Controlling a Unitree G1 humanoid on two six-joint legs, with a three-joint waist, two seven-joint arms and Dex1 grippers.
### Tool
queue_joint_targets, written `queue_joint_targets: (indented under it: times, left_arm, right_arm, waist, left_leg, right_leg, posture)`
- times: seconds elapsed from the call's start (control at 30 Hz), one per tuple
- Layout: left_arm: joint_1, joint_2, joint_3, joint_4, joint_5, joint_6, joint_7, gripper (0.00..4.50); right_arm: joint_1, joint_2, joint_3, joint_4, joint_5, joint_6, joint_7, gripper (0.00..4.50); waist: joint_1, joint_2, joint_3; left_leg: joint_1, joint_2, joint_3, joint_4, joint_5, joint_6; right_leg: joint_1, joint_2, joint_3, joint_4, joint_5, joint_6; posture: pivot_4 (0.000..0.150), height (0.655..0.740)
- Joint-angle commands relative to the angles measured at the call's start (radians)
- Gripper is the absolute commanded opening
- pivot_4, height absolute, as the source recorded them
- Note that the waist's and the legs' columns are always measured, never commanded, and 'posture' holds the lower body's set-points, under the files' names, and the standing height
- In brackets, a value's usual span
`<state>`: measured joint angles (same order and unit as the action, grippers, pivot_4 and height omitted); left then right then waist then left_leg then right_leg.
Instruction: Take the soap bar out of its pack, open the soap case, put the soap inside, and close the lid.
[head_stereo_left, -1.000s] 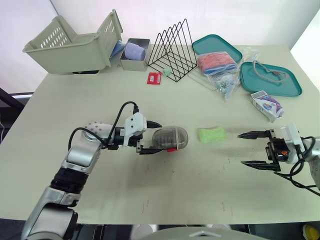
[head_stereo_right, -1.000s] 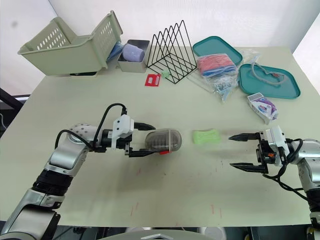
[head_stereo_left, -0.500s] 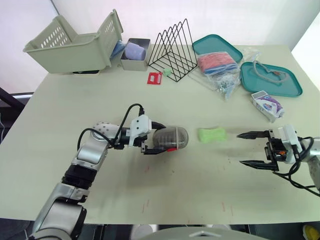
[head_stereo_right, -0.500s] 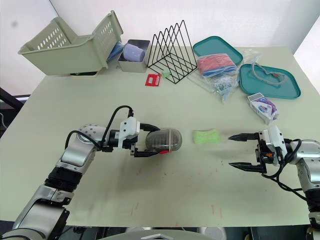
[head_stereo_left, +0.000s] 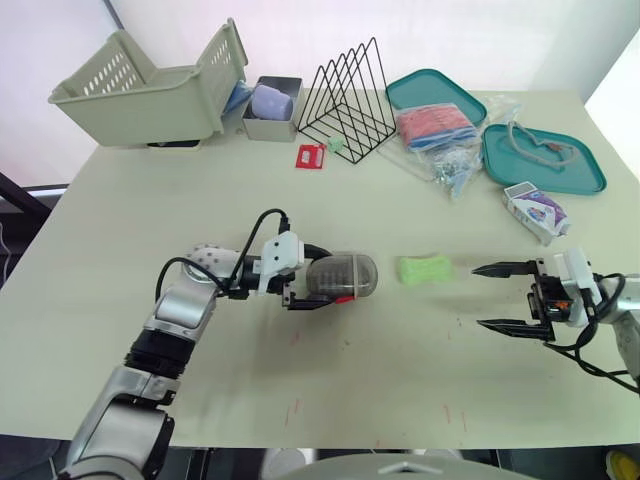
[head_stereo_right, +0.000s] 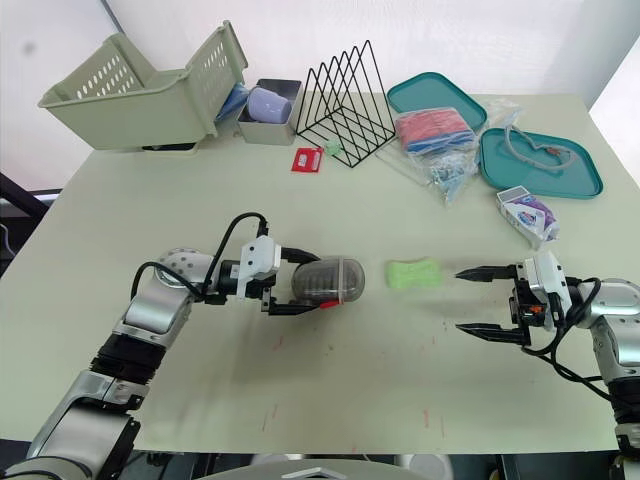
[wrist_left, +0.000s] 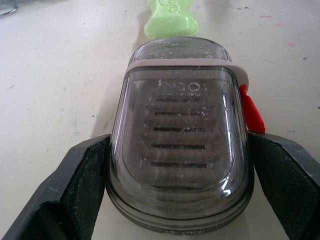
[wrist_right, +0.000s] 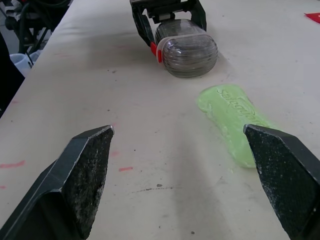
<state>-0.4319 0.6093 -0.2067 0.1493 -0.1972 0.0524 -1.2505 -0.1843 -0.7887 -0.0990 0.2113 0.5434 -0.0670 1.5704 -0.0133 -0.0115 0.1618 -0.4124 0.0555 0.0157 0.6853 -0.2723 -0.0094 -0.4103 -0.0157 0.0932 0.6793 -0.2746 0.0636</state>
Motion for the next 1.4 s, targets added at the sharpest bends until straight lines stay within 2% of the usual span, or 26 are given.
queue_joint_targets:
  times: [0.03,0.53,0.67,1.0,1.1,1.23,1.4]
  left_arm:
    - [-0.027,-0.003,0.0,-0.001,0.0,-0.017,-0.012,4.5]
    - [-0.041,-0.003,-0.007,0.012,0.023,-0.024,-0.034,4.5]
    - [-0.049,-0.005,-0.002,0.018,0.028,-0.02,-0.036,3.48]
    - [-0.055,-0.006,0.017,0.007,0.027,-0.026,-0.016,3.48]
    - [-0.037,-0.002,0.048,-0.046,0.002,-0.033,0.003,3.48]
    - [0.01,-0.017,0.08,-0.162,-0.025,-0.045,0.061,3.48]
    - [0.063,-0.045,0.086,-0.295,-0.02,-0.068,0.139,3.48]
  right_arm:
    - [-0.013,-0.004,-0.024,-0.024,0.003,-0.001,-0.002,4.36]
    - [0.007,-0.008,-0.026,-0.047,0.001,0.008,-0.004,4.36]
    - [0.007,-0.009,-0.025,-0.049,-0.001,0.012,-0.005,4.5]
    - [-0.01,-0.011,-0.018,-0.063,-0.003,0.036,-0.008,4.5]
    - [-0.072,-0.056,-0.001,-0.167,0.068,0.262,-0.069,4.5]
    - [-0.188,-0.126,0.035,-0.336,0.228,0.698,-0.197,4.5]
    - [-0.345,-0.112,0.108,-0.413,0.303,1.031,-0.375,4.5]
  waist:
    - [0.0,0.0,0.0]
    - [0.0,0.0,0.0]
    - [0.0,0.0,0.0]
    - [0.0,0.0,0.0]
    - [-0.002,0.0,0.0]
    - [-0.005,0.001,0.0]
    - [0.0,0.0,0.0]
  left_leg:
    - [0.0,0.0,0.0,0.0,0.0,0.0]
    - [0.0,0.0,0.0,0.0,0.0,0.0]
    - [0.0,0.0,0.0,0.0,0.0,0.0]
    - [0.0,0.0,0.0,0.0,0.0,0.0]
    - [0.0,0.0,0.0,0.0,0.0,0.0]
    - [0.0,0.0,-0.001,0.0,0.0,0.0]
    - [-0.001,0.0,-0.003,0.0,0.0,0.0]
  right_leg:
    - [0.0,0.0,0.0,0.0,0.0,0.0]
    - [0.0,0.0,0.0,0.0,0.0,0.0]
    - [0.0,0.0,0.0,0.0,0.0,0.0]
    - [0.0,0.0,0.0,0.0,0.0,0.0]
    - [0.0,0.0,0.0,0.0,0.0,0.0]
    - [0.0,0.0,0.0,0.001,0.0,0.0]
    - [0.0,0.0,-0.002,0.0,0.0,0.0]
  posture:
    - [0.15,0.74]
    - [0.15,0.74]
    - [0.15,0.74]
    - [0.15,0.74]
    - [0.15,0.74]
    - [0.15,0.74]
    - [0.15,0.74]
